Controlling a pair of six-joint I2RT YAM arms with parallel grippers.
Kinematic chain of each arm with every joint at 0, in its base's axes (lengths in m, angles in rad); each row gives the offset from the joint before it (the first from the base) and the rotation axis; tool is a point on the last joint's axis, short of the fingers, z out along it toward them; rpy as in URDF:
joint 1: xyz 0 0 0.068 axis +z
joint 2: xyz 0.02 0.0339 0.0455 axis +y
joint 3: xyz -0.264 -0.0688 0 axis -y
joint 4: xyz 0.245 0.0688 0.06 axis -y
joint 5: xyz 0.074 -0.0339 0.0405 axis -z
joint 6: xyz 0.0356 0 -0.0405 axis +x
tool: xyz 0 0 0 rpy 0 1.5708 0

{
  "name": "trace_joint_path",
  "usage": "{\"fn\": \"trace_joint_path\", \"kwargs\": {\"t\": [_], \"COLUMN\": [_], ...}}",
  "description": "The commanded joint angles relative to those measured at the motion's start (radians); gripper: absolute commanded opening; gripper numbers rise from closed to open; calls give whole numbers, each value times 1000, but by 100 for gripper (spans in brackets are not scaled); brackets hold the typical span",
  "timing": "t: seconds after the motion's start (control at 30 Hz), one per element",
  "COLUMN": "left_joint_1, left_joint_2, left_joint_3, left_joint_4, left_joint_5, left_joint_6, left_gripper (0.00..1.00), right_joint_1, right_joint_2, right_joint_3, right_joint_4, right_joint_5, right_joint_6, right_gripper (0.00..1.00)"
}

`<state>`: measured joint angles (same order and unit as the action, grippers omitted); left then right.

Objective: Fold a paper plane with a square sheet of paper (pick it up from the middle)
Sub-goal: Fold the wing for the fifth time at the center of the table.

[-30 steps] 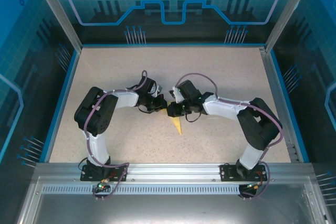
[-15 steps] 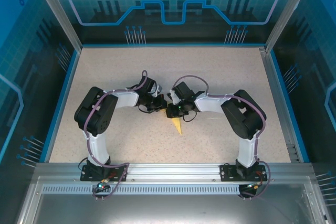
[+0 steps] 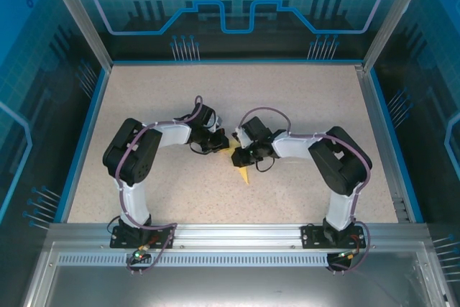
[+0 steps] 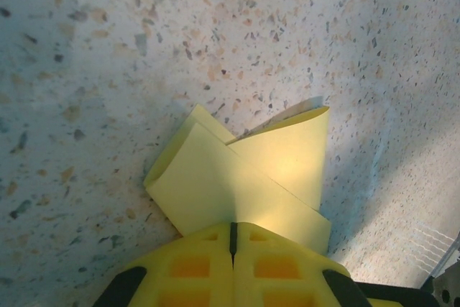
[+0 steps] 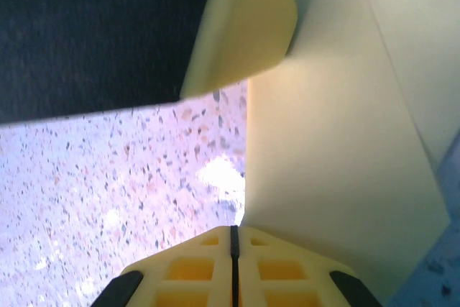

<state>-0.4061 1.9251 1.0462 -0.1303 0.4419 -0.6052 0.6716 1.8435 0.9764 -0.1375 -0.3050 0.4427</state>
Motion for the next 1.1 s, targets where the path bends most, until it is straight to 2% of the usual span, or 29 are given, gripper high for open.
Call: {"fn": "trace_joint_path", "kwargs": {"t": [0.0,0.2,0.53,0.77,0.93,1.07], "left_joint_1": [3,3,3,5,5,3], "left_joint_2": [61,62,74,73,68,56], "left_joint_3": [-2,5,15,20,21,26], "left_joint_4": [-90,-102,-100,-95,-88,-85], "left_joint_5": [-119,-129,-141,-144,-134,-115], "left_joint_6": [-25,-27,-38,-39,-36,-34], "left_gripper": [5,6,5,5,6,6], "right_joint_1": [3,22,73,74,56,41], "right_joint_2": [-34,-87,-181,-258,-351,-381], "right_joint_3": [-48,-111,-220,-304,-289,-241], "right_joint_4": [-133,-138,-146,-136,-98,-61], "right_joint_5": [-41,-49,1,30,17,76], "right_joint_6": [-42,-43,-19,11,28,51], "right_gripper": [8,8,8,7,7,9]}}
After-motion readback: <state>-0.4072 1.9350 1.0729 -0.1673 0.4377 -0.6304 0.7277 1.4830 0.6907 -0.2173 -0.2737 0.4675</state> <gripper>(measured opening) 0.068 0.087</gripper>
